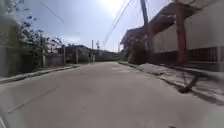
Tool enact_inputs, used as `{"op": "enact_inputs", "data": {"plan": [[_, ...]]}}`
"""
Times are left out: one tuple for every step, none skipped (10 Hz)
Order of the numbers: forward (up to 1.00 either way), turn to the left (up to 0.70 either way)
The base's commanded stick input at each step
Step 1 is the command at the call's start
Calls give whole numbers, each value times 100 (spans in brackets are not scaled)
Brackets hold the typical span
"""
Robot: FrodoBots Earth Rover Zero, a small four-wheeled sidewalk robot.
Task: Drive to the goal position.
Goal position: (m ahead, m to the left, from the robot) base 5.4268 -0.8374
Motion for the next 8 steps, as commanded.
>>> {"op": "enact_inputs", "data": {"plan": [[100,7],[100,7],[100,7],[100,7],[100,7],[100,7],[100,7],[100,7]]}}
